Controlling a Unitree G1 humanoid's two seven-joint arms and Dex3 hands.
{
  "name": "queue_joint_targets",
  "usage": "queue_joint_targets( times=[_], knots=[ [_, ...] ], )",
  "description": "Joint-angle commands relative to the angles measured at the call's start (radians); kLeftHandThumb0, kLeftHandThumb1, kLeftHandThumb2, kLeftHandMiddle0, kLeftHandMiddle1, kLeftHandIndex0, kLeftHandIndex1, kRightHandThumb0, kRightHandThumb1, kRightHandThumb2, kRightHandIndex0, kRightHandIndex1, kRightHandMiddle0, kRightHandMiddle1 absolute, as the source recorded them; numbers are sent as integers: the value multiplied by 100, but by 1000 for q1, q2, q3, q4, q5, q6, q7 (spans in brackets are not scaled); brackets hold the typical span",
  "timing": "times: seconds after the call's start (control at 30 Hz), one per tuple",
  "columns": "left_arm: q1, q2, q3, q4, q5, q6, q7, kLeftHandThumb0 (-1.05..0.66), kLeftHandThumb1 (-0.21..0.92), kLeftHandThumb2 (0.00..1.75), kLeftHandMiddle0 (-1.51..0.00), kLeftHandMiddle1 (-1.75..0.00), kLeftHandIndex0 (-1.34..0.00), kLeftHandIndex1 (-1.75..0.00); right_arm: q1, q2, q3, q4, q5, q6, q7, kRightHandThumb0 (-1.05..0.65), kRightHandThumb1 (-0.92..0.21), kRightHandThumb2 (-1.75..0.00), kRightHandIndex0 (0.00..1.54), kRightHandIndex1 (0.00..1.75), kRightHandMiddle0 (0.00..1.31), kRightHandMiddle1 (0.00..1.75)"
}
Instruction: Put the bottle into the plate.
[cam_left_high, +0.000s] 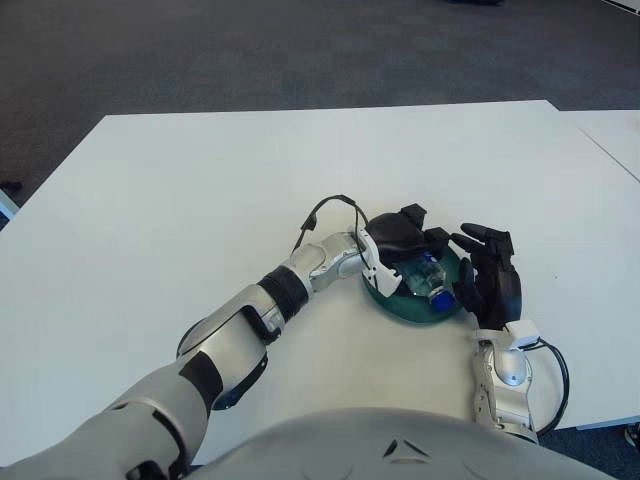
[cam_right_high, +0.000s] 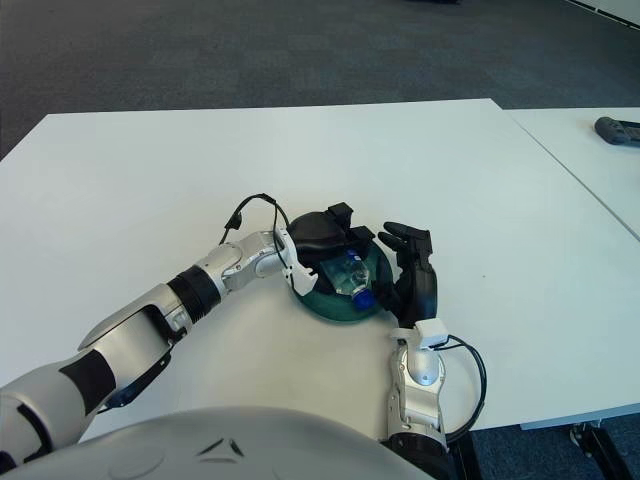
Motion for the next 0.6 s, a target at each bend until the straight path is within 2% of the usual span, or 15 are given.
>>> queue_joint_targets(
  times=[0.0,0.03,0.1,0.13,0.23,0.43,0.57],
  knots=[
    [-30,21,-1,22,-13,19,-70,-77,88,51,-24,-71,-2,-93,151,193,52,276,124,11,5,-61,-92,-75,34,98,8,115],
    [-32,22,-2,19,-13,20,-81,-82,90,54,-22,-52,-1,-77,150,192,49,276,127,18,7,-64,-92,-76,34,98,6,114],
    [-36,22,-1,19,-13,21,-91,-87,91,56,-21,-35,0,-63,147,191,47,276,128,25,8,-66,-92,-76,33,97,5,112],
    [-38,22,-1,20,-15,20,-100,-88,91,57,-20,-31,0,-60,146,189,47,278,123,26,7,-66,-92,-76,33,97,5,112],
    [-45,18,0,29,-22,21,-123,-96,92,64,-11,-14,0,-34,141,180,48,281,108,30,3,-71,-92,-77,31,89,3,108],
    [-44,21,10,16,-47,25,-171,-104,92,78,-1,-2,0,-7,126,147,55,309,69,13,9,-80,-92,-84,28,68,1,103],
    [-46,42,20,-44,-65,26,-211,-105,92,81,0,0,0,-2,105,112,62,357,12,-76,-1,-88,-92,-90,29,52,0,96]
  ],
)
